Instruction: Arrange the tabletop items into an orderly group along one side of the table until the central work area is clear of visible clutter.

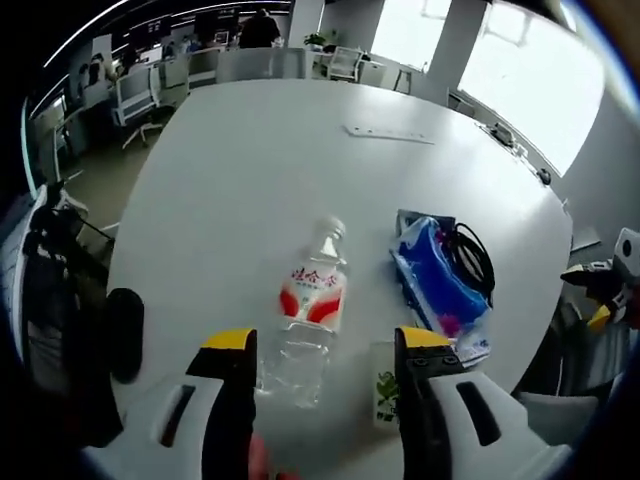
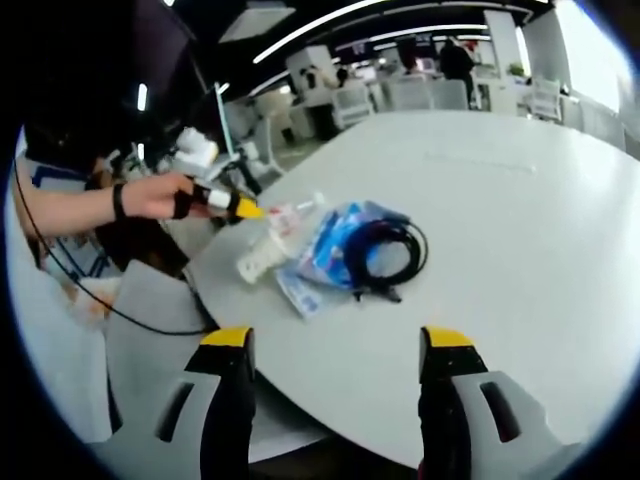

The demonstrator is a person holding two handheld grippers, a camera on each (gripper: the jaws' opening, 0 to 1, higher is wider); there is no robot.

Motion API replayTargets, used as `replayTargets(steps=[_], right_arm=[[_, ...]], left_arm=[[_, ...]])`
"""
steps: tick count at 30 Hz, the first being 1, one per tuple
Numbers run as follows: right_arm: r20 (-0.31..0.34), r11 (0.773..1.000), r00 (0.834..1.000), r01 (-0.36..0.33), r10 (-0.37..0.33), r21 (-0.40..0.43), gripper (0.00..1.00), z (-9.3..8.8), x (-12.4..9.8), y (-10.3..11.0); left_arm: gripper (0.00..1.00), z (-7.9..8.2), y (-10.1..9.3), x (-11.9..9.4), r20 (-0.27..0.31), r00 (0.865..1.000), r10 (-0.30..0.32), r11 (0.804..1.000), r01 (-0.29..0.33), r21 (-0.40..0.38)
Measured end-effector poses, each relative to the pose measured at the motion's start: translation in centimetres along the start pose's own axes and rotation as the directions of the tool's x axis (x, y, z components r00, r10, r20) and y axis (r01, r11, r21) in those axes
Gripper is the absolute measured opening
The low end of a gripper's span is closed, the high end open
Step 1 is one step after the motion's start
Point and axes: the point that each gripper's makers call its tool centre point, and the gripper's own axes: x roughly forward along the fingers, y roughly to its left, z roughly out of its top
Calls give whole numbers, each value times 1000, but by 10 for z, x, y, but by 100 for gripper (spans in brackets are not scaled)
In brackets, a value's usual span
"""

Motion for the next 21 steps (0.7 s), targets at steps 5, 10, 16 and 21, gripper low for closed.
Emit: replayTargets(steps=[5, 10, 16, 21], right_arm=[[-8, 1000, 1000, -3, 3, -1, 65, -2, 0, 0], [-9, 1000, 1000, -1, 1, 3, 65, -2, 0, -1], [-18, 1000, 1000, 2, -1, 6, 65, -5, -1, -2], [-22, 1000, 1000, 4, -4, 10, 65, -7, -1, -3]], left_arm=[[55, -1, 1, 12, -44, 999, 2, 1000, -2, 12], [55, 3, 3, 22, -77, 997, 10, 999, -8, 32], [56, 5, 4, 32, -122, 992, -2, 1000, 5, 21], [56, 6, 4, 42, -166, 986, -13, 999, 20, 41]])
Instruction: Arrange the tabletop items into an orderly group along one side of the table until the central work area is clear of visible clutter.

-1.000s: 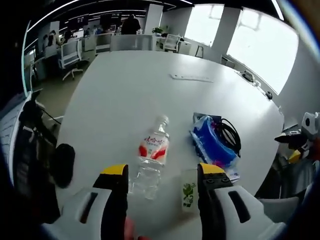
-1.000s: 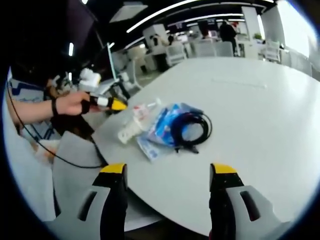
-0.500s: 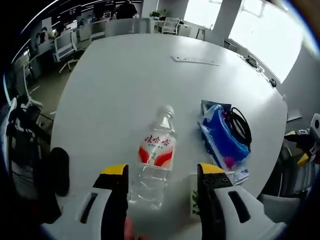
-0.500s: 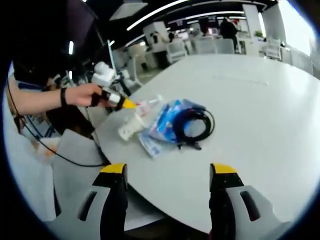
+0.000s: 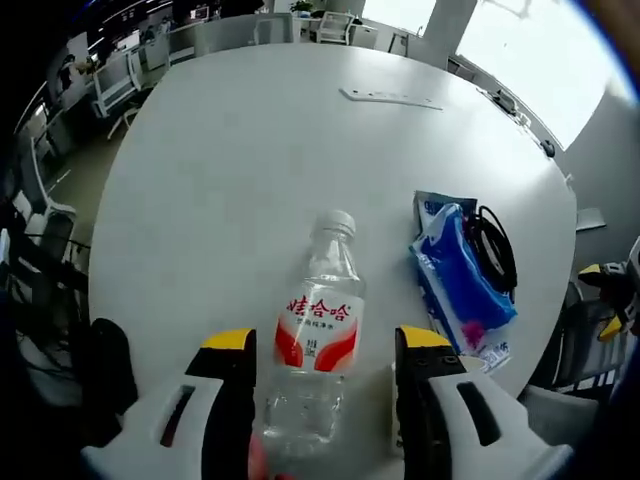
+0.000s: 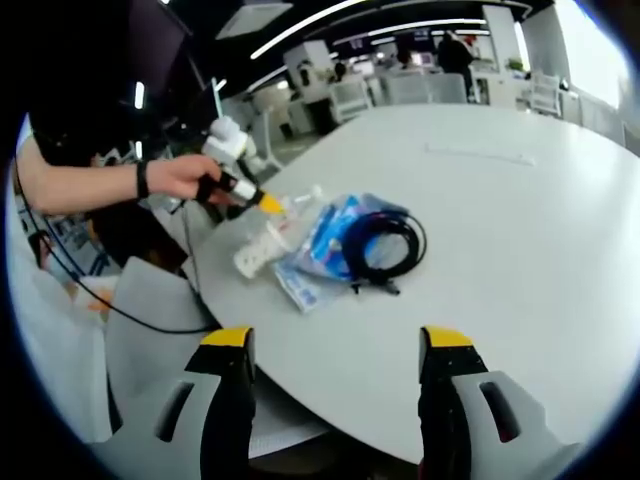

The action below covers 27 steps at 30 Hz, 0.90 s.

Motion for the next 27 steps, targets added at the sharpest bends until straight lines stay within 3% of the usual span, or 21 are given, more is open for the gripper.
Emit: replayTargets(steps=[12, 16, 20, 25, 27], right_arm=[[-13, 1000, 1000, 0, 0, 9, 65, -4, 1, 0], [-17, 1000, 1000, -1, 1, 10, 65, -6, 2, 0], [-20, 1000, 1000, -1, 1, 12, 65, -6, 3, 0], [-19, 1000, 1000, 1, 0, 15, 65, -7, 2, 0], [-20, 1000, 1000, 1, -1, 16, 65, -8, 2, 0]], left_arm=[[55, 3, -5, 13, -51, 998, -37, 999, 39, 39], [54, 0, -5, 18, -71, 997, -19, 997, 24, 75], [52, 1, -4, 21, -68, 998, -16, 998, 21, 65], [40, 1, 4, 23, -61, 998, 18, 997, -13, 77], [40, 3, 6, 23, -41, 999, 6, 999, -4, 50]])
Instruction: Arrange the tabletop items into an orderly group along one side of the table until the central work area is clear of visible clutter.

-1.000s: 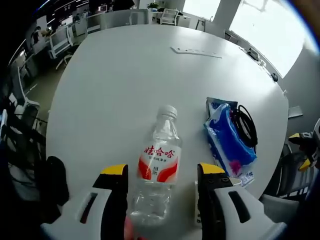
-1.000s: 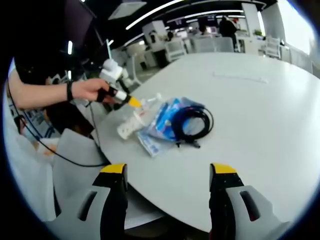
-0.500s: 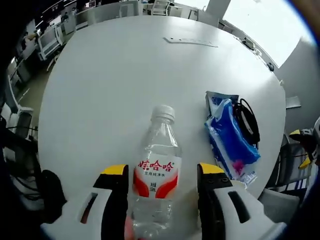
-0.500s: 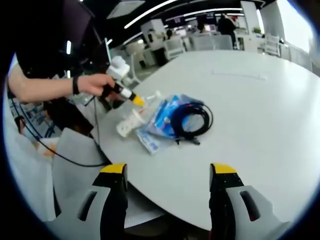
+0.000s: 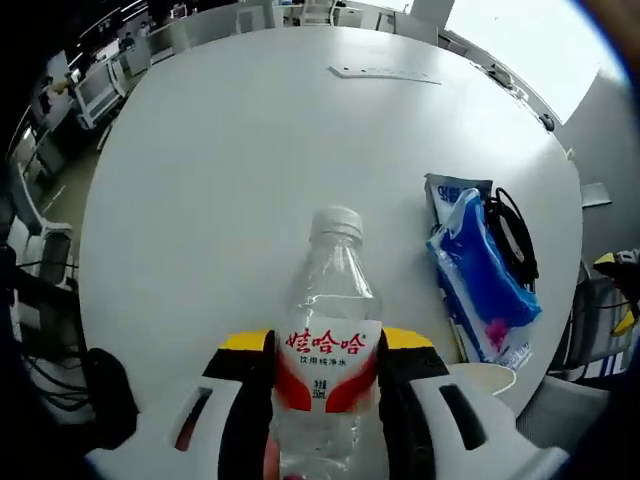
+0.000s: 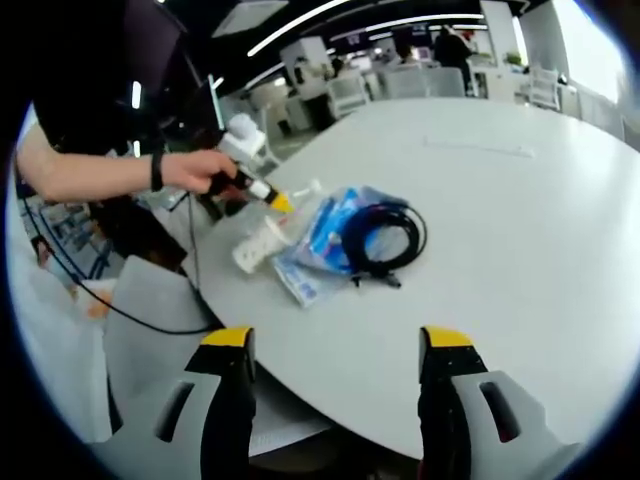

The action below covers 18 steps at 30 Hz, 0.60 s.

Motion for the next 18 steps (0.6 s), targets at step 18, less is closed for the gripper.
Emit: replayTargets(steps=[18], right_arm=[[7, 1000, 1000, -4, 4, -9, 64, 4, 4, 2]], left_arm=[[38, 1, 3, -14, 116, 993, 11, 997, -2, -74]])
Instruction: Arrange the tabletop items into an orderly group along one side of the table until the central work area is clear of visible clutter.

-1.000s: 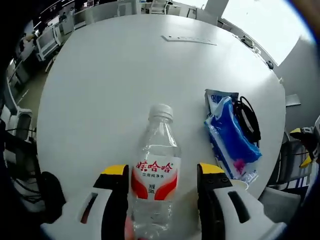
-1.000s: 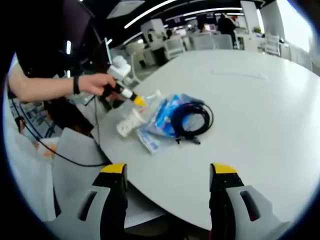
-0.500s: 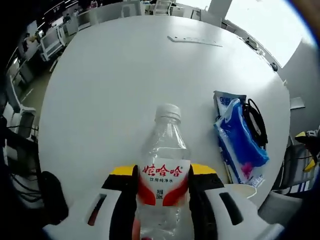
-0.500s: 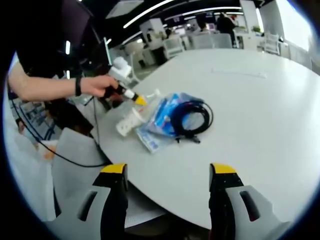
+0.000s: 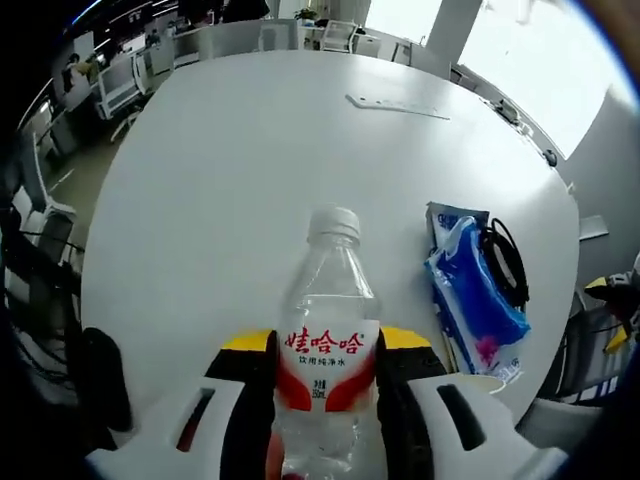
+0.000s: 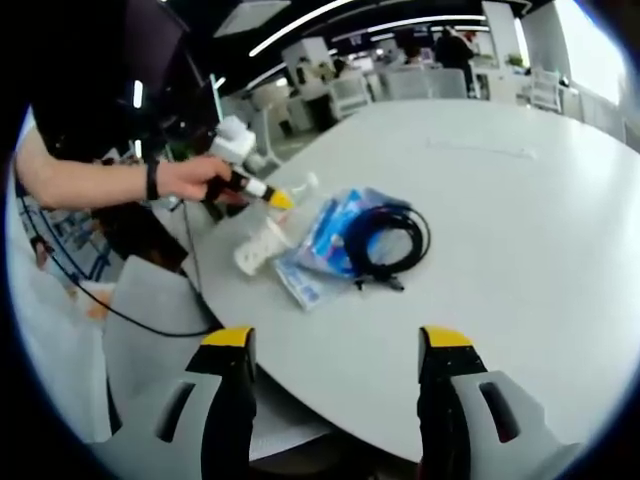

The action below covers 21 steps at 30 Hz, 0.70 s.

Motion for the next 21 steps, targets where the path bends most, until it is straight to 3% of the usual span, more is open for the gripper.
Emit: replayTargets(steps=[15, 21], right_arm=[[14, 1000, 1000, -11, 11, -9, 64, 6, 4, 3], [11, 1000, 1000, -17, 17, -19, 64, 7, 5, 4]], left_arm=[[38, 0, 7, -24, 92, 996, 18, 997, -11, -77], [38, -5, 3, -33, 107, 994, 28, 997, -20, -71]])
